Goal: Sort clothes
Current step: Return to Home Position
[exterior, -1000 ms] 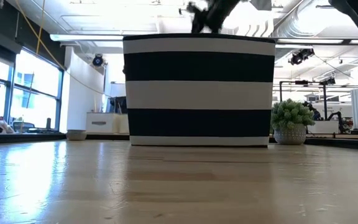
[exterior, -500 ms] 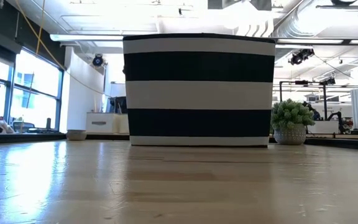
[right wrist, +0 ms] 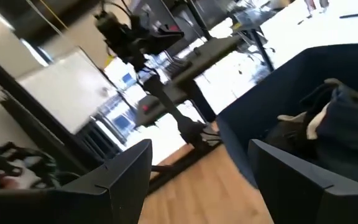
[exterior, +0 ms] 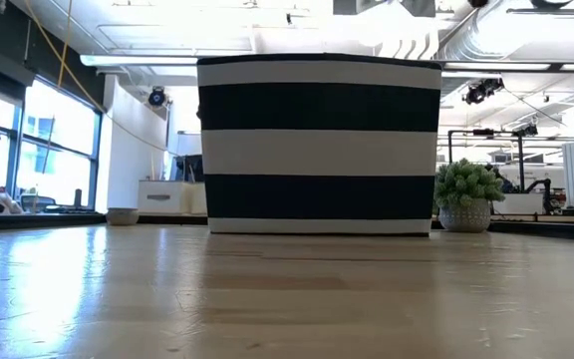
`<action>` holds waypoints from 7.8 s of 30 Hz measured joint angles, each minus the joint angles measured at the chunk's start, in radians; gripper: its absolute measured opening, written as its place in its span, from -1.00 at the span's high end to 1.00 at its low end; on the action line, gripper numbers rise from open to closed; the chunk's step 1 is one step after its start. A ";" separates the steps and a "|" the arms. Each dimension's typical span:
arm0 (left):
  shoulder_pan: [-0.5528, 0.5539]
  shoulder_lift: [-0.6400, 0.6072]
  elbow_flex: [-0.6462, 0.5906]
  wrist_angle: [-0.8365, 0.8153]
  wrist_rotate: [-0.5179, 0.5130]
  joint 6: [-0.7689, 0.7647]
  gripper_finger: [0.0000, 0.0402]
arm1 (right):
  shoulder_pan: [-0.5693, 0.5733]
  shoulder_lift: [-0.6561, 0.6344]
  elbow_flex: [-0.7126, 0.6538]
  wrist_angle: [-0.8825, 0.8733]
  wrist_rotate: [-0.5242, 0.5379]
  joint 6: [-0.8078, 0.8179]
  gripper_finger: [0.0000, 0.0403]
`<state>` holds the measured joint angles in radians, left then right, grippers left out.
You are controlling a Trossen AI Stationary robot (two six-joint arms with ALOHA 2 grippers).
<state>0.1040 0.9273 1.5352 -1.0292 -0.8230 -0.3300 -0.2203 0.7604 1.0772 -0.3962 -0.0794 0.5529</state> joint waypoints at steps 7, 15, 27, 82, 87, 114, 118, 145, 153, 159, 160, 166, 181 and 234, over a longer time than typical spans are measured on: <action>0.000 0.000 0.000 0.000 0.003 0.000 0.37 | 0.044 -0.240 -0.308 0.200 0.001 0.080 -0.31; 0.000 0.002 0.000 0.001 0.008 -0.059 0.37 | 0.059 -0.493 -0.527 0.223 0.000 0.122 -0.31; 0.000 0.002 0.000 0.001 0.009 -0.060 0.37 | 0.059 -0.655 -0.703 0.071 0.095 -0.060 -0.31; 0.000 0.002 0.000 0.001 0.013 -0.060 0.37 | 0.213 -0.761 -1.068 0.414 0.095 -0.579 -0.31; 0.000 0.002 0.000 0.001 0.013 -0.060 0.37 | 0.212 -0.761 -1.068 0.415 0.045 -0.573 -0.31; 0.000 0.002 0.000 0.001 0.013 -0.060 0.37 | 0.212 -0.747 -1.068 0.415 0.049 -0.552 -0.31; 0.000 0.002 0.000 0.001 0.013 -0.060 0.37 | 0.212 -0.747 -1.068 0.415 0.049 -0.553 -0.31; -0.200 -0.322 -1.256 1.776 0.523 0.118 0.37 | 0.212 -0.746 -1.069 0.416 0.048 -0.553 -0.31; -0.141 -0.620 -1.484 1.745 0.683 0.151 0.37 | 0.212 -0.746 -1.069 0.415 0.048 -0.552 -0.31; -0.058 -0.785 -1.524 1.590 0.897 0.250 0.37 | 0.212 -0.747 -1.069 0.416 0.048 -0.552 -0.31; -0.048 -0.808 -1.524 1.540 0.926 0.256 0.37 | 0.212 -0.747 -1.069 0.415 0.048 -0.553 -0.31; -0.003 -0.923 -1.524 1.240 0.945 0.184 0.37 | 0.212 -0.747 -1.069 0.416 0.048 -0.552 -0.31; -0.020 -0.924 -1.523 1.074 0.994 0.141 0.37 | 0.212 -0.747 -1.069 0.415 0.048 -0.552 -0.31; -0.023 -0.917 -1.523 1.071 0.991 0.141 0.37 | 0.212 -0.747 -1.069 0.415 0.048 -0.552 -0.31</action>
<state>0.0814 0.0101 0.0118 0.0414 0.1684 -0.1887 -0.0084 0.0132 0.0086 0.0185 -0.0313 0.0004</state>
